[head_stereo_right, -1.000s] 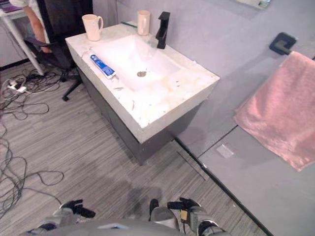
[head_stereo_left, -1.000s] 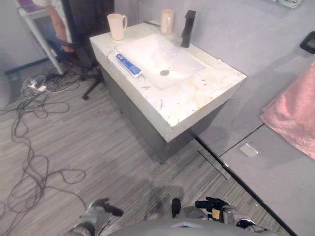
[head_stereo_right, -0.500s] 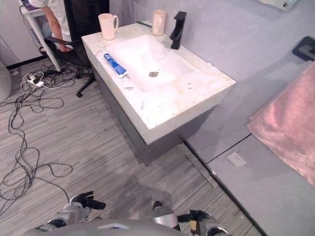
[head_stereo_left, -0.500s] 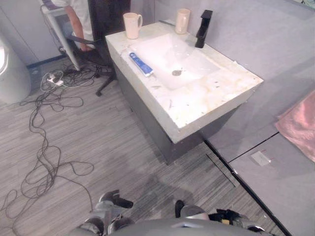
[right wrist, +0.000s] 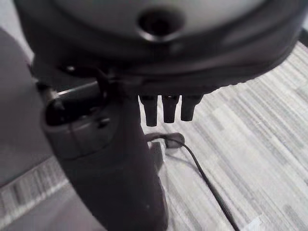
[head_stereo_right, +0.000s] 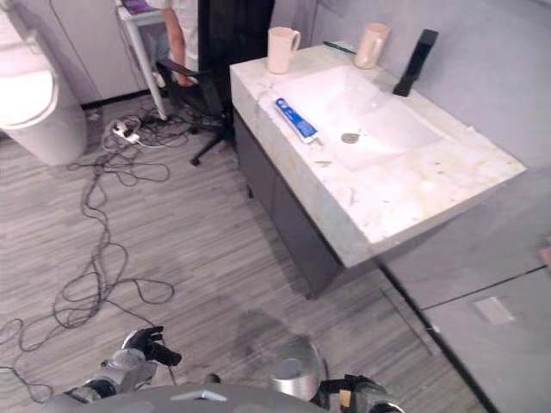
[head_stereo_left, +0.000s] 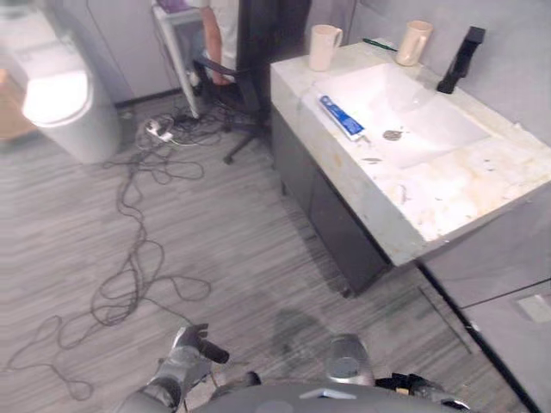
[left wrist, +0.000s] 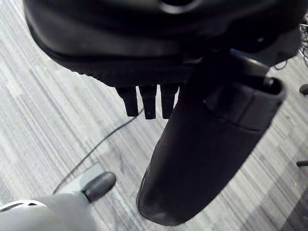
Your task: Organize the bathroom.
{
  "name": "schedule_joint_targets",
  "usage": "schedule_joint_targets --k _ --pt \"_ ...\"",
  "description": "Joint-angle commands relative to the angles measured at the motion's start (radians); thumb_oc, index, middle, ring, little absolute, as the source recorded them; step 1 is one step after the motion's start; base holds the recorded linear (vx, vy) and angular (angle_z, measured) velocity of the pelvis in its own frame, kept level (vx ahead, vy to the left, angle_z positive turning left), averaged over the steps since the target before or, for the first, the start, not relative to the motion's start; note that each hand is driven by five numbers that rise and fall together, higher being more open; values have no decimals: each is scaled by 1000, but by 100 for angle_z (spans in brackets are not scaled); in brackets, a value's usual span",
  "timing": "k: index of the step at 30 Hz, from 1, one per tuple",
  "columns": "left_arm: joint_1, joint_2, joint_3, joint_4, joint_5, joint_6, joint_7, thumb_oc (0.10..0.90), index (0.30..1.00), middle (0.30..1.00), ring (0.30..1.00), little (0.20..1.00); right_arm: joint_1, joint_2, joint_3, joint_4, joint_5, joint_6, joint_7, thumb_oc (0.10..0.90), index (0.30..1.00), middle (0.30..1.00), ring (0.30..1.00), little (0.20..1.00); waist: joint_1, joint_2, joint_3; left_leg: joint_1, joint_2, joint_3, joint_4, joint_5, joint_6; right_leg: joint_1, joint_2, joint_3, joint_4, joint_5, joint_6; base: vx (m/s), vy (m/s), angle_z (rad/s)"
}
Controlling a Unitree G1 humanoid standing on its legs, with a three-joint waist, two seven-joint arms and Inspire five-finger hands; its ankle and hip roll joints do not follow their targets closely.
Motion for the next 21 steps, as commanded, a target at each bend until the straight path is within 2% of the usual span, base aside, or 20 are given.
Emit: schedule_joint_targets --k 1,2,3,4,5,6,8,9,10,12,14,15,16,18,19,20,21 --pt "-35 45 20 -12 37 -33 6 800 900 900 900 900 -30 3 26 32 15 14 12 800 900 900 900 900 -40 -20 -33 1 15 46 -44 -2 -40 -74 96 -4 -130 -124 76 368 271 -18" --pt "-38 44 25 -13 50 -35 6 800 900 900 900 900 -30 7 30 37 21 23 9 800 900 900 900 900 -49 -28 -30 14 -4 49 -50 -6 -36 -61 121 -31 -183 -142 78 388 242 -12" --pt "-45 41 29 -19 56 -31 8 800 900 900 900 900 -26 15 34 37 23 26 6 800 900 900 900 900 -63 -48 -30 30 -42 47 -51 -16 -33 -50 165 -76 -318 -168 82 389 242 12" --pt "-53 41 27 -24 59 -25 10 800 900 900 900 900 -21 17 35 33 21 27 7 800 900 900 900 900 -72 -60 -31 35 -67 41 -51 -25 -30 -43 195 -97 -398 -179 77 335 205 21" --pt "-58 41 25 -27 61 -20 9 800 900 900 900 900 -17 19 36 32 18 27 6 800 900 900 900 900 -78 -68 -33 38 -83 37 -50 -32 -28 -37 212 -111 -450 -176 76 336 213 32" --pt "-65 36 21 -32 57 -19 15 800 900 900 900 900 -10 21 37 30 13 19 0 800 900 900 900 900 -88 -85 -36 54 -119 27 -50 -47 -29 -28 243 -148 -556 -132 81 312 195 27" --pt "-66 31 20 -33 47 -26 30 800 900 900 900 900 -5 18 37 27 8 13 0 800 900 900 900 900 -94 -101 -36 76 -153 24 -48 -69 -28 -46 258 -188 -608 -77 88 253 148 23" --pt "-66 31 20 -33 47 -27 30 800 900 900 900 900 -5 18 37 27 8 13 0 800 900 900 900 900 -94 -100 -36 76 -152 24 -47 -70 -28 -44 260 -189 -609 -76 89 348 165 23" --pt "-64 28 22 -30 48 -37 44 800 900 900 900 900 0 16 41 27 -2 7 10 800 900 900 900 900 -97 -111 -29 100 -182 8 -43 -99 -12 -65 277 -198 -595 -64 81 359 151 16" --pt "-67 24 18 -29 55 -34 43 800 900 900 900 900 9 12 38 26 1 6 16 800 900 900 900 900 -103 -108 -36 107 -201 -27 -44 -108 -1 -51 293 -161 -589 -82 62 344 149 -5" --pt "-70 15 16 -30 50 -44 24 800 900 900 900 900 22 3 29 28 11 4 13 800 900 900 900 900 -119 -89 -55 131 -207 -61 -15 -115 -24 -33 319 -150 -568 -124 26 239 146 13" --pt "-76 9 10 -28 70 -52 14 800 900 900 900 900 29 -3 19 32 24 2 19 800 900 900 900 900 -129 -77 -68 133 -208 -58 30 -98 -57 -7 327 -143 -587 -139 6 267 132 30" --pt "-83 4 -3 -29 56 -52 11 800 900 900 900 900 32 -6 10 34 19 6 25 800 900 900 900 900 -137 -64 -76 124 -202 -60 99 -44 -96 18 337 -141 -606 -149 -13 266 97 30" --pt "-90 -2 -16 -34 53 -45 14 800 900 900 900 900 35 -7 12 30 31 7 19 800 900 900 900 900 -138 -53 -84 67 -193 -97 252 127 -172 63 353 -117 -638 -157 -36 223 59 37" --pt "-96 -8 -22 -35 52 -36 19 800 900 900 900 900 34 -9 15 25 49 8 15 800 900 900 900 900 -129 -67 -88 -3 -182 -88 346 166 -183 96 342 -94 -656 -163 -40 176 58 20" --pt "-98 -11 -24 -36 54 -33 21 800 900 900 900 900 33 -9 15 23 59 8 12 800 900 900 900 900 -126 -69 -89 -21 -179 -85 364 171 -184 104 339 -88 -660 -165 -41 231 74 -16" --pt "-109 -16 -26 -44 65 -14 25 800 900 900 900 900 21 -11 13 19 69 14 14 800 900 900 900 900 -108 -109 -92 -137 -126 -44 472 136 -160 150 305 -52 -666 -183 -40 194 60 -18"
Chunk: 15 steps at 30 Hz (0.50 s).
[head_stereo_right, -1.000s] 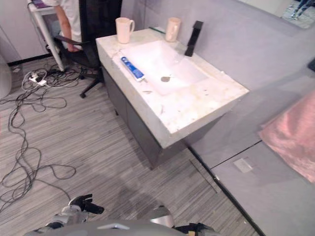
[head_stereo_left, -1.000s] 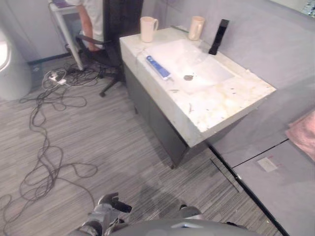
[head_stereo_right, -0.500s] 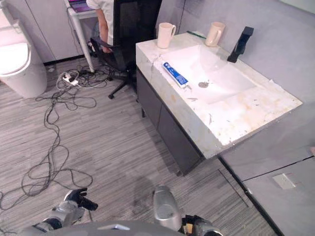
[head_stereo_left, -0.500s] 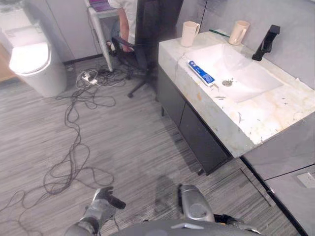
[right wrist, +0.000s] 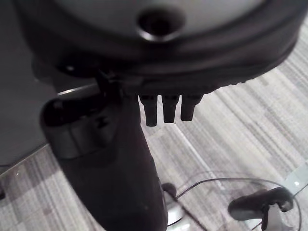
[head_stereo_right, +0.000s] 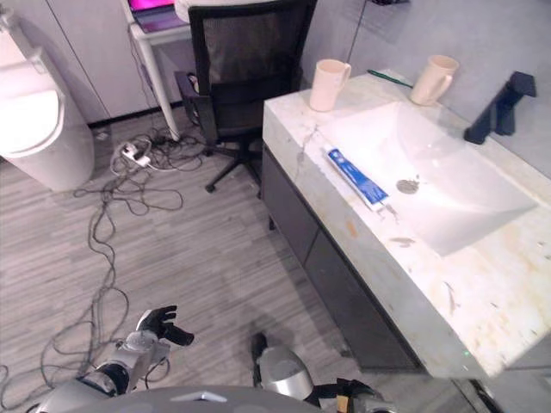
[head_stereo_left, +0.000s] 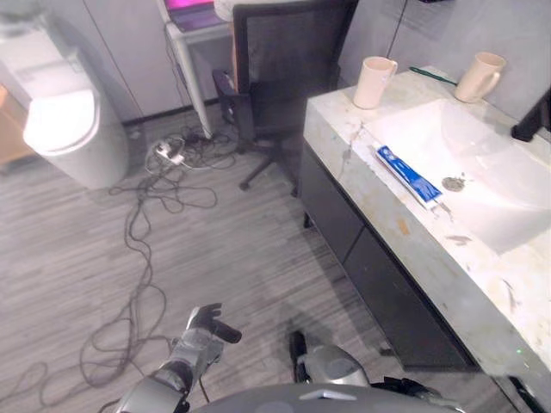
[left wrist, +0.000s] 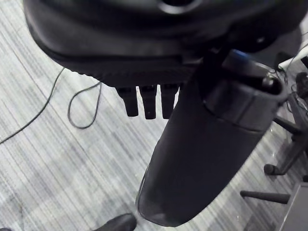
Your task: Organize the bathroom.
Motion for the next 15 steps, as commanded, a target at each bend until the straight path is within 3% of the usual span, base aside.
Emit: schedule_joint_targets --k 1,4,6,8,10,13,15 --pt "-31 44 -41 -45 33 8 15 800 900 900 900 900 8 -11 12 29 50 19 -10 800 900 900 900 900 -13 -97 -28 -192 -20 97 25 161 127 -38 11 127 31 11 169 229 87 -21" --pt "-24 51 -21 -66 -14 32 54 800 900 900 900 900 -25 6 39 36 54 14 -26 800 900 900 900 900 31 -126 -14 -256 63 92 -38 66 196 -7 -11 180 60 -27 176 188 186 -39" --pt "-12 56 -11 -78 -36 34 70 800 900 900 900 900 -35 12 55 34 55 5 -26 800 900 900 900 900 49 -128 -12 -263 95 55 -144 73 205 -6 -11 219 69 -47 182 227 311 -116" --pt "18 75 2 -78 -58 19 87 800 900 900 900 900 -46 16 72 36 54 -10 -30 800 900 900 900 900 92 -117 -4 -268 184 -54 -350 130 175 27 -5 299 65 -82 205 304 351 -178" --pt "41 86 15 -57 -4 -6 78 800 900 900 900 900 -49 14 74 42 83 -9 -36 800 900 900 900 900 115 -101 -2 -268 242 -104 -446 181 147 50 -10 330 64 -110 222 323 327 -165" --pt "55 96 25 -19 44 -32 53 800 900 900 900 900 -51 16 58 55 109 -1 -52 800 900 900 900 900 122 -74 2 -239 233 -90 -460 166 149 48 -58 321 97 -132 253 278 417 -177" --pt "62 111 20 -16 58 -34 32 800 900 900 900 900 -36 16 30 67 89 -15 -38 800 900 900 900 900 100 -48 -1 -183 217 -23 -489 145 150 29 -105 302 110 -123 283 169 436 -106"
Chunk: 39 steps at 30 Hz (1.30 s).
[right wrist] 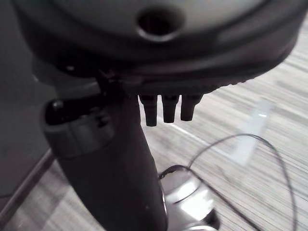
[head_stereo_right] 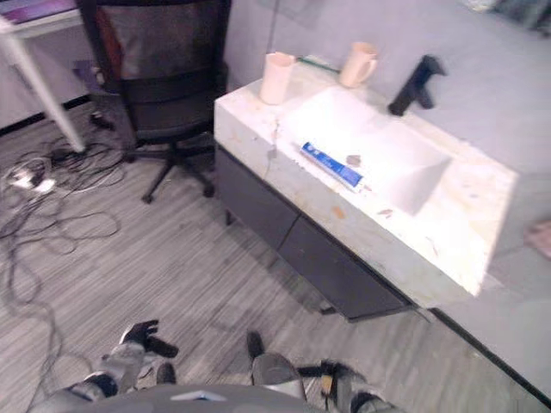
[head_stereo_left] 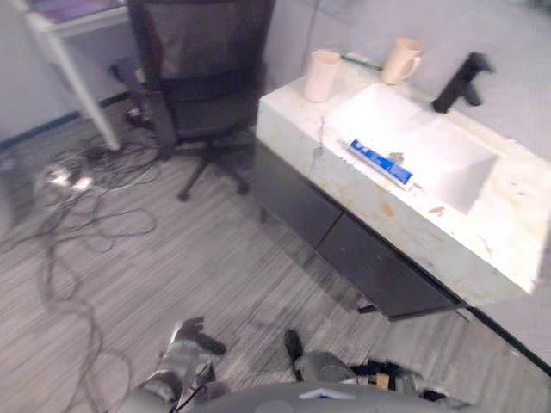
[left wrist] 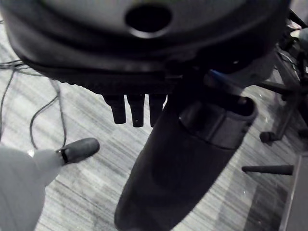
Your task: Organize the bathroom.
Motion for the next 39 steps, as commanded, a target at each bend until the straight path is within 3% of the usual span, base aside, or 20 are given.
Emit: schedule_joint_targets --k 1,5,7,8,9,11,12,13,14,15,19,23,24,25,27,28,29,32,36,39 --pt "-45 20 18 -4 53 -52 -8 800 900 900 900 900 -19 -63 -9 21 -7 -28 3 800 900 900 900 900 -42 96 0 -88 49 -60 91 -32 -51 25 -88 38 4 -66 161 116 382 -93" --pt "-38 32 11 11 -2 -31 -8 800 900 900 900 900 16 -54 -34 9 -73 -53 25 800 900 900 900 900 -69 136 4 -41 -9 -15 20 -44 -19 -65 -119 22 123 -47 186 120 392 -62" --pt "-27 36 32 19 -19 -20 15 800 900 900 900 900 25 -48 -33 0 -124 -80 50 800 900 900 900 900 -61 143 3 -29 -21 42 14 -62 -8 -107 -135 -50 165 -32 185 67 293 -114" --pt "-20 40 49 21 -38 -11 28 800 900 900 900 900 21 -43 -30 -4 -140 -91 58 800 900 900 900 900 -53 138 3 -13 -29 101 14 -73 -7 -117 -131 -130 136 -34 185 45 130 -128" --pt "-17 41 55 22 -43 -10 31 800 900 900 900 900 20 -42 -28 -4 -145 -93 62 800 900 900 900 900 -51 136 3 -10 -30 116 14 -76 -7 -117 -127 -147 126 -36 183 54 135 -157" --pt "-8 46 83 25 -52 -11 43 800 900 900 900 900 18 -36 -20 -9 -138 -110 81 800 900 900 900 900 -40 123 2 4 -40 192 10 -89 -4 -123 -106 -256 80 -32 170 81 113 -125" --pt "-5 47 93 22 -66 -9 53 800 900 900 900 900 17 -35 -17 -15 -139 -114 94 800 900 900 900 900 -31 115 1 26 -54 231 1 -115 -3 -124 -92 -350 45 -27 166 60 96 -123" --pt "-6 46 97 22 -72 -10 56 800 900 900 900 900 18 -35 -17 -16 -140 -117 97 800 900 900 900 900 -30 106 4 22 -61 252 2 -104 0 -135 -90 -384 30 -1 153 115 106 -146" --pt "-5 40 99 21 -73 -17 69 800 900 900 900 900 25 -33 -17 -9 -120 -141 107 800 900 900 900 900 -36 98 10 36 -83 252 3 -122 10 -158 -70 -388 15 22 146 132 63 -129" --pt "-16 32 96 22 -45 -16 71 800 900 900 900 900 47 -35 -28 -6 -92 -167 119 800 900 900 900 900 -59 91 5 36 -119 205 -2 -130 29 -152 -10 -303 -31 43 125 197 81 -88" --pt "-22 14 88 19 -33 -26 61 800 900 900 900 900 55 -47 -41 -4 -64 -199 125 800 900 900 900 900 -64 89 -4 8 -126 190 108 -145 13 -129 2 -269 -30 32 94 116 54 44" --pt "-14 6 89 9 -55 -41 47 800 900 900 900 900 58 -70 -33 -23 -97 -182 125 800 900 900 900 900 -44 77 10 -103 -117 100 394 -60 -50 -58 10 -219 -42 4 51 135 49 -11" --pt "-14 6 89 9 -55 -41 47 800 900 900 900 900 58 -70 -33 -23 -97 -182 125 800 900 900 900 900 -44 77 10 -103 -117 100 394 -60 -50 -58 10 -219 -42 4 51 149 102 -40" --pt "-8 4 95 0 -57 -48 41 800 900 900 900 900 55 -78 -24 -29 -105 -185 129 800 900 900 900 900 -22 59 16 -162 -103 66 483 -58 -49 -17 0 -190 -44 -17 39 215 185 -39" --pt "-4 1 104 -9 -38 -47 38 800 900 900 900 900 35 -79 -24 -19 -100 -210 148 800 900 900 900 900 4 43 16 -145 -39 49 382 -86 -17 29 -2 -168 -61 -28 48 317 309 -41" --pt "-4 0 99 -8 -33 -49 42 800 900 900 900 900 27 -78 -19 -15 -93 -214 153 800 900 900 900 900 6 45 6 -108 -7 28 261 -85 -13 38 4 -154 -75 -32 55 217 237 -50" --pt "-4 0 99 -8 -33 -49 42 800 900 900 900 900 27 -78 -19 -15 -93 -214 153 800 900 900 900 900 7 45 9 -101 -7 28 253 -83 -13 42 4 -153 -76 -33 55 219 249 -56" --pt "-3 0 88 -8 -28 -57 31 800 900 900 900 900 18 -89 -9 -17 -89 -207 157 800 900 900 900 900 26 68 2 -85 99 -33 80 13 -71 79 -5 -127 -95 -59 72 263 362 -28" --pt "-13 -4 83 7 9 -52 14 800 900 900 900 900 14 -88 -6 -13 -101 -204 151 800 900 900 900 900 12 89 -3 -54 102 17 69 4 -80 70 -44 -146 -54 -78 92 177 333 -25" --pt "-19 5 61 6 47 -40 -1 800 900 900 900 900 14 -81 -4 -18 -83 -223 149 800 900 900 900 900 3 101 -10 -34 75 24 59 -16 -71 59 -72 -138 -11 -89 114 176 297 -10"
